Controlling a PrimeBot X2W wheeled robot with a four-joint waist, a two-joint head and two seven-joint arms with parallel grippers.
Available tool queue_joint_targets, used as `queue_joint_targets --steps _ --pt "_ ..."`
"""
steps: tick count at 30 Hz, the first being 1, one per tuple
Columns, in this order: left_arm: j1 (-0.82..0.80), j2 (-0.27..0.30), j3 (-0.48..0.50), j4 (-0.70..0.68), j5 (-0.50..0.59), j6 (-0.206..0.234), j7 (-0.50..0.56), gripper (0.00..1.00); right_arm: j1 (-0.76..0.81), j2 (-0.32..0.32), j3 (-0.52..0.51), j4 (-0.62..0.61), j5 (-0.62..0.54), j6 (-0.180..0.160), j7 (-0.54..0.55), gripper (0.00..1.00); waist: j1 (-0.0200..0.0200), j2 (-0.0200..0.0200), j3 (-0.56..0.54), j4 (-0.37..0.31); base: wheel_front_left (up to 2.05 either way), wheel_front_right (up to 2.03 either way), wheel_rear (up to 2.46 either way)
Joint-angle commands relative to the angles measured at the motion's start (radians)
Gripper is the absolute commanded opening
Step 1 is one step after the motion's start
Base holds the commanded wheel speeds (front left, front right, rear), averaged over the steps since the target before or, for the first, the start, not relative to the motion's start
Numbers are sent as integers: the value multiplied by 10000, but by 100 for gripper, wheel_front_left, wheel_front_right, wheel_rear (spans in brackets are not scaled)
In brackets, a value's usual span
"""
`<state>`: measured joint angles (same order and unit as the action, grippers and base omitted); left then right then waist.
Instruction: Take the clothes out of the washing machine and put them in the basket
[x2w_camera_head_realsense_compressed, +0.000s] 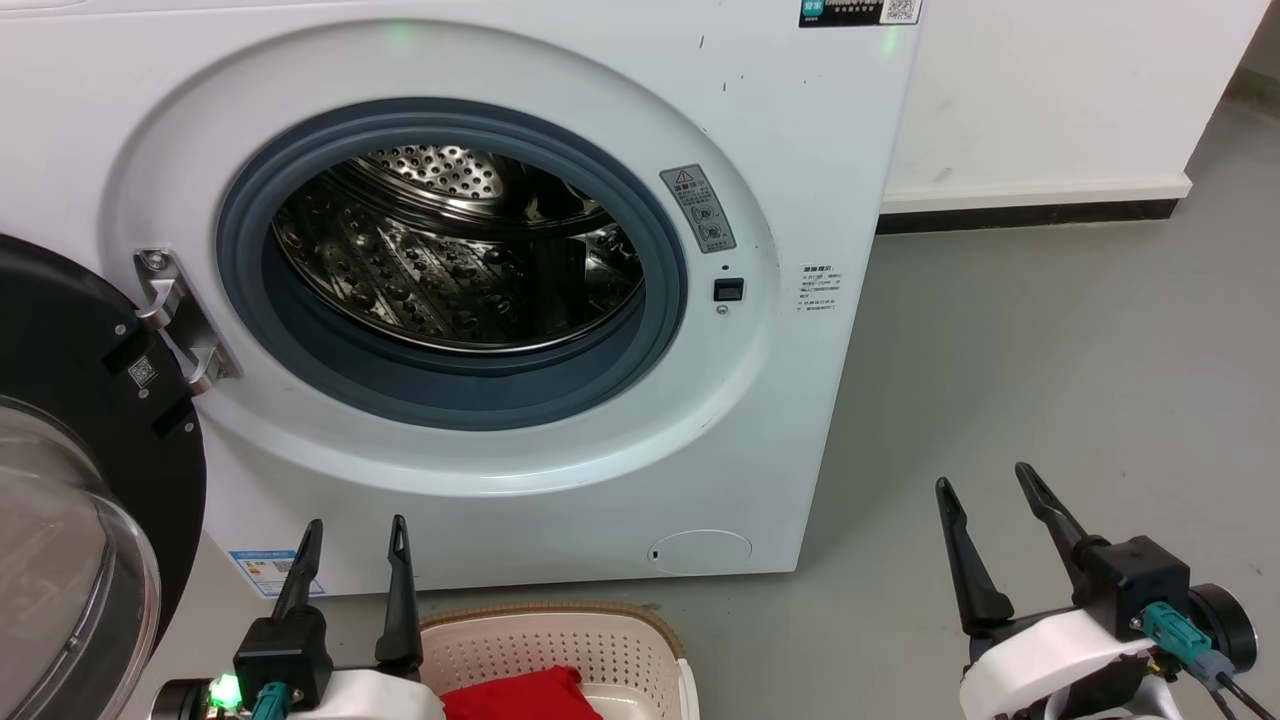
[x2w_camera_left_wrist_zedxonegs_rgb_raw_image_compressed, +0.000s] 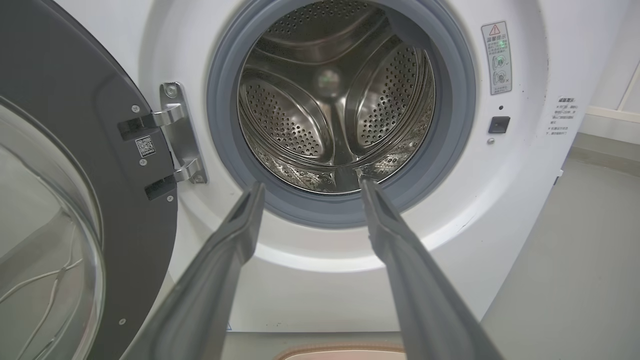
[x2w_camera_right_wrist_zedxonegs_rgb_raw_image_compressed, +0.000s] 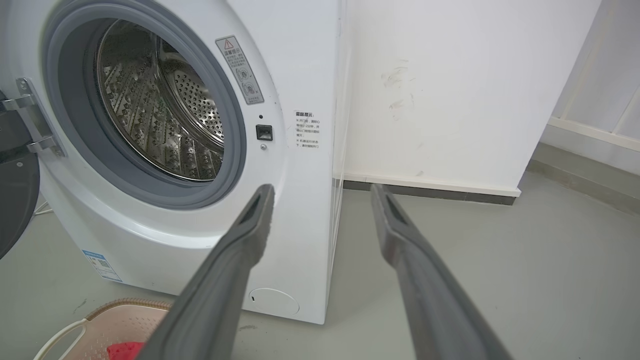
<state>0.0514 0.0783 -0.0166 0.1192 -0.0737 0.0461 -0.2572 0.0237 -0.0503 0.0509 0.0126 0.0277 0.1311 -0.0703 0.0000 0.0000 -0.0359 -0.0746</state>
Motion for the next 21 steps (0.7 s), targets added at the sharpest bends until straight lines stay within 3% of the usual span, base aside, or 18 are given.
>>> queue_joint_targets --steps 1,2,5,21 --pt "-72 27 -8 25 -41 65 23 100 60 2 1 20 90 -7 -45 100 0 0 -3 1 0 0 0" --pt "-79 35 -16 30 -52 59 29 0 54 2 1 28 95 -7 -55 0 0 0 -3 0 0 0 0" --pt "55 -18 -11 259 -55 2 60 0 96 2 25 224 64 0 -10 0 0 0 -3 -1 0 0 0" --pt "-356 -73 307 491 -3467 -394 898 0 -239 -210 -79 656 3833 -1 181 0 0 0 51 102 0 0 0"
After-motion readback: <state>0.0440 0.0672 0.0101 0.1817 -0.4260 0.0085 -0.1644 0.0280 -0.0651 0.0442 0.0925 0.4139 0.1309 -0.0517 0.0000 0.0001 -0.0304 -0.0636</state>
